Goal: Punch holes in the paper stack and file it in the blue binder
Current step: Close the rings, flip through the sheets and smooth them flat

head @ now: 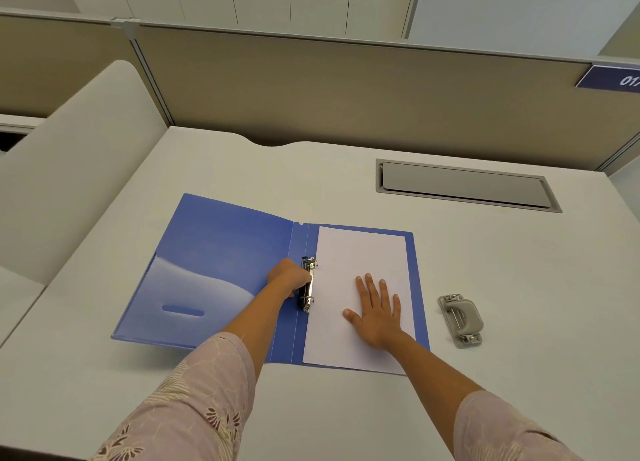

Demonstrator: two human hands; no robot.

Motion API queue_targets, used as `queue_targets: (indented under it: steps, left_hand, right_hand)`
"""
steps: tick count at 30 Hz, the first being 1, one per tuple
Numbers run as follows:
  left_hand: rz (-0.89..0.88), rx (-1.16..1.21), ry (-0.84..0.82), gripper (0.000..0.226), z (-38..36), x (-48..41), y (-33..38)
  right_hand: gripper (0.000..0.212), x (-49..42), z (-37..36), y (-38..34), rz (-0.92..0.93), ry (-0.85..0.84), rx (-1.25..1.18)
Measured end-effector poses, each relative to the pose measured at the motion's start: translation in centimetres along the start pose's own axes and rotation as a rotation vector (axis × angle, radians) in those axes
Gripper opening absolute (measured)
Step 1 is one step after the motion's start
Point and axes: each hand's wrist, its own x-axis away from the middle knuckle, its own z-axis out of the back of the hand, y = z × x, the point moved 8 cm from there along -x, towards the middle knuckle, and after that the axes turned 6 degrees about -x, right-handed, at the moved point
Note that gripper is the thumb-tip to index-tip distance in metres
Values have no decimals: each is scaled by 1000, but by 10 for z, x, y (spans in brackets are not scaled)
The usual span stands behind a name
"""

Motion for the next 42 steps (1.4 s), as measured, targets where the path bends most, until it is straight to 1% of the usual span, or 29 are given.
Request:
queue_targets:
  steps: [5, 7, 9, 12, 15, 19, 21, 25, 29, 34, 42]
  left_hand:
    - [-9, 131, 30, 23, 2, 5, -4]
    - [-41, 130, 61, 18, 1, 9, -2]
    - [-100, 88, 115, 15, -1, 15, 2]
    - [-196, -6, 266, 18, 1, 26, 11]
    - [-250, -214, 373, 11, 1, 37, 23]
    - [-297, -423, 364, 19, -15, 44, 35]
    - [-322, -470, 362, 24, -22, 46, 38]
    - [-349, -426, 355, 21, -25, 48, 38]
    - [-297, -330, 305, 21, -18, 43, 27]
    - [-278, -293, 276, 22, -12, 39, 17]
    - [-245, -443, 358, 21, -9, 46, 19]
  right_hand:
    - [78, -1, -1, 1, -2, 8, 1]
    - [79, -2, -1, 1, -1, 14, -4]
    - [79, -2, -2, 2, -2, 16, -4]
    - [79, -2, -3, 2, -9, 19, -2]
    - [79, -3, -3, 2, -14, 20, -3]
    - [80, -3, -4, 2, -13, 21, 0]
    - [80, -2, -4, 2, -10, 23, -1]
    - [80, -2, -4, 2, -7, 25, 0]
    - [80, -2, -4, 2, -9, 30, 3]
    - [79, -2, -3, 2, -5, 27, 1]
    - [79, -2, -3, 2, 6, 28, -6]
